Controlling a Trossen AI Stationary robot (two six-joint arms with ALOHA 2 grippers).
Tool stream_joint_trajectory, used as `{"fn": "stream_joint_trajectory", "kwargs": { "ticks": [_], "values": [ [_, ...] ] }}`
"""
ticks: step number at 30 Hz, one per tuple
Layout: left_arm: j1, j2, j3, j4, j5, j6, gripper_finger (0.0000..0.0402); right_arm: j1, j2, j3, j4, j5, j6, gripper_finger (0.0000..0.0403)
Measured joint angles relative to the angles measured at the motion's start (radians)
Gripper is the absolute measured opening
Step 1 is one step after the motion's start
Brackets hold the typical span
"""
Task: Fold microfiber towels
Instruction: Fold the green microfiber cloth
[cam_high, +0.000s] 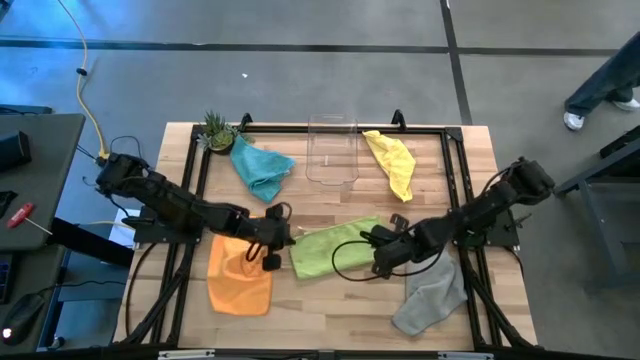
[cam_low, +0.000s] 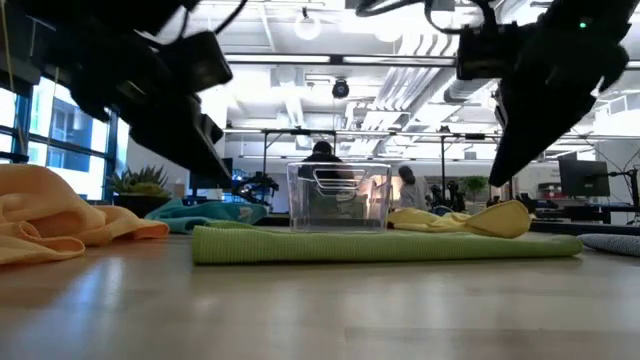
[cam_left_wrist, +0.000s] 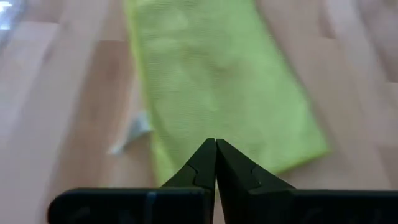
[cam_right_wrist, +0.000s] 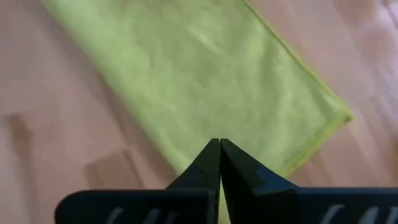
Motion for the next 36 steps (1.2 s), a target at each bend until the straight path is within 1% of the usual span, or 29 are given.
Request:
{"fn": "stream_joint_trajectory", "kwargs": {
  "ticks": [2,5,7,10,15,17,20,25,29,32,36],
  "values": [
    [0.032,0.0,0.0,0.0,0.024,0.022,0.0,0.012,0.004,0.0,0.037,-0.007,0.034,0.0002],
    [0.067,0.017,0.001,0.002,0.053,0.035,0.0,0.028,0.03,0.0,0.082,-0.05,0.117,0.0002],
    [0.084,0.032,0.0,0.003,0.059,0.055,0.0,0.038,0.047,0.0,0.114,-0.088,0.168,0.0002],
    [0.099,0.075,0.0,0.016,0.063,0.075,0.0,0.057,0.064,0.0,0.115,-0.131,0.222,0.0002],
    [0.098,0.148,0.0,0.058,0.121,0.075,0.0,0.075,0.066,0.0,0.019,-0.147,0.341,0.0002],
    [0.085,0.171,0.0,0.06,0.124,0.075,0.0,0.074,0.067,0.0,-0.03,-0.149,0.368,0.0002],
    [0.067,0.191,0.001,0.079,0.122,0.072,0.0,0.068,0.071,-0.003,-0.07,-0.156,0.38,0.0002],
    [0.024,0.2,0.003,0.091,0.116,0.025,0.0,0.027,0.071,-0.059,-0.047,-0.166,0.385,0.0002],
    [-0.013,0.197,0.003,0.087,0.12,-0.032,0.0,-0.006,0.071,-0.101,-0.036,-0.137,0.362,0.0002],
    [-0.047,0.197,0.001,0.1,0.162,-0.097,0.0,-0.022,0.071,-0.107,-0.033,-0.123,0.316,0.0002],
    [-0.12,0.199,0.009,0.181,0.202,-0.174,0.0,-0.038,0.071,-0.098,-0.036,-0.118,0.257,0.0002]
  ]
}}
